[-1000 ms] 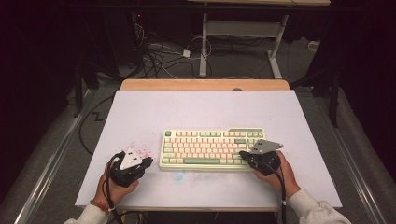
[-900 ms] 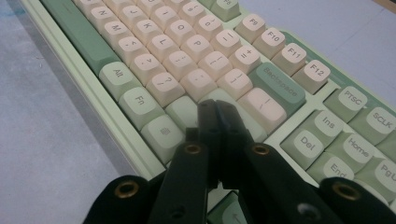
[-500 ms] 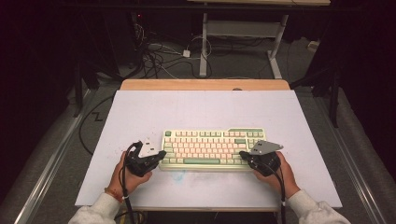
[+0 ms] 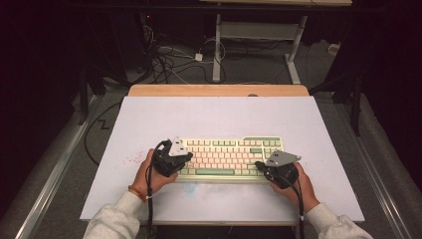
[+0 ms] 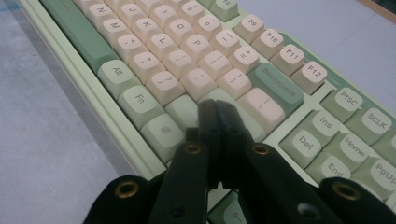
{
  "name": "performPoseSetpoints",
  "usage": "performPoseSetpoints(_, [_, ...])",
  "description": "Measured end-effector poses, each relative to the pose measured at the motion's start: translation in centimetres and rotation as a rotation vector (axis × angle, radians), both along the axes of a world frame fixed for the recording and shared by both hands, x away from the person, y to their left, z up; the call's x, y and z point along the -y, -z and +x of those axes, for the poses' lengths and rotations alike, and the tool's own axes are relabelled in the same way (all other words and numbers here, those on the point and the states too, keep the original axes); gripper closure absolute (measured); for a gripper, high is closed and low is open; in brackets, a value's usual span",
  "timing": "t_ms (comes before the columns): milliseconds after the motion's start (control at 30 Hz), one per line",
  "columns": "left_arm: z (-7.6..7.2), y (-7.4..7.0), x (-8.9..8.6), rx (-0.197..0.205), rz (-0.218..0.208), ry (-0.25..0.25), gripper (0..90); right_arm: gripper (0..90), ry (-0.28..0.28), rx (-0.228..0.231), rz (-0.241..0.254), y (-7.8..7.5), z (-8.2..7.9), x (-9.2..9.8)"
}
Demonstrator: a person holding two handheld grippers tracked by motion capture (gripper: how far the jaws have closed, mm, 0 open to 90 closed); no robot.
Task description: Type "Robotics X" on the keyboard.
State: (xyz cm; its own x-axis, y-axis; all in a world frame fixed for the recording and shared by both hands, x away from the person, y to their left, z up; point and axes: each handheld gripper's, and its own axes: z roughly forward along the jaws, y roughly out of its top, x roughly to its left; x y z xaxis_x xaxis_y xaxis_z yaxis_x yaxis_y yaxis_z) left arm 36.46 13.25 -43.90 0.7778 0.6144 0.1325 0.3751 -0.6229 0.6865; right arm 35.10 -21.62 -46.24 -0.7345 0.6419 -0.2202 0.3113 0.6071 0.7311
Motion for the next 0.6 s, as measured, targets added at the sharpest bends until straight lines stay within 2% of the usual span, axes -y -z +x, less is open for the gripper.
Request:
performPoseSetpoints(267, [1.8,0.3,2.1,-0.018,0.017,0.024,87.4,90.0,0.002,0.002,-0.001,0.0,0.0,-0.1])
performPoseSetpoints(600, [3.1,0.8,4.1,-0.038,0.046,0.04,87.3,90.0,-0.004,0.004,-0.006,0.0,0.0,0.0])
